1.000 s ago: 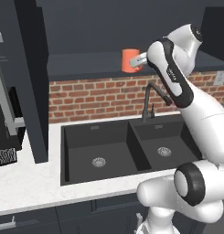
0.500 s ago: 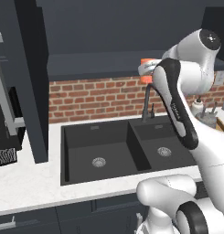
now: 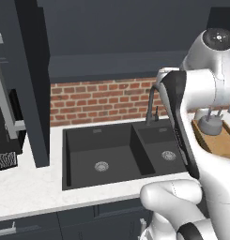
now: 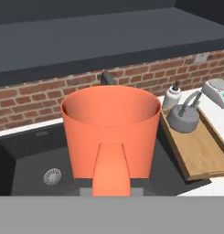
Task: Pick the kettle from the counter and place it on the tray. Then pick the mug from the cabinet and place it on the tray. Then close the cabinet doors.
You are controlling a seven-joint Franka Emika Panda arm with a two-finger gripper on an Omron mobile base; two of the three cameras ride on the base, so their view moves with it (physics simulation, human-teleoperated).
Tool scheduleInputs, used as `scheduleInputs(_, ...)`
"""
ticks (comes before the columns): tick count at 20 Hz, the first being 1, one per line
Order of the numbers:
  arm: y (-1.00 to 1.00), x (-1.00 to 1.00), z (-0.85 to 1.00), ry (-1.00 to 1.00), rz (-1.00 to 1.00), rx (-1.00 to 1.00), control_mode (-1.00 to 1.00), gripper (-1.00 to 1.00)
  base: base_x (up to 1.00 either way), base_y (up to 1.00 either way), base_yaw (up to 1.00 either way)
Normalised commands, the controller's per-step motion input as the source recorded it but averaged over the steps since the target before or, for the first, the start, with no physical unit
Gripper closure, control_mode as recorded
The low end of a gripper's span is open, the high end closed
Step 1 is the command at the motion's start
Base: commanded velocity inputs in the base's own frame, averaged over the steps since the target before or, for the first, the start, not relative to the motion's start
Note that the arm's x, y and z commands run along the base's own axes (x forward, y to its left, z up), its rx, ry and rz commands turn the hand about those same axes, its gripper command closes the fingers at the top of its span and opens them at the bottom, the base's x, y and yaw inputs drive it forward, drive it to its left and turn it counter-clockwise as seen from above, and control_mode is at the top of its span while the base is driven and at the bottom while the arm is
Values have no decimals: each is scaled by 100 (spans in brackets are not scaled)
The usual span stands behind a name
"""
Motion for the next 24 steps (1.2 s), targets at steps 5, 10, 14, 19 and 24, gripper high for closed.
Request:
scheduleInputs(5, -61, -68, -10, -1, -30, -7, -100, 100, 0, 0, 0)
scheduleInputs(10, -71, -45, -28, -5, -34, -15, -100, 100, 0, 0, 0)
scheduleInputs(14, -58, -28, -56, -13, -35, -28, -100, 100, 0, 0, 0)
scheduleInputs(19, -62, -6, -59, -5, -32, -17, -100, 100, 0, 0, 0)
scheduleInputs(24, -57, 8, -52, 2, -32, -1, -100, 100, 0, 0, 0)
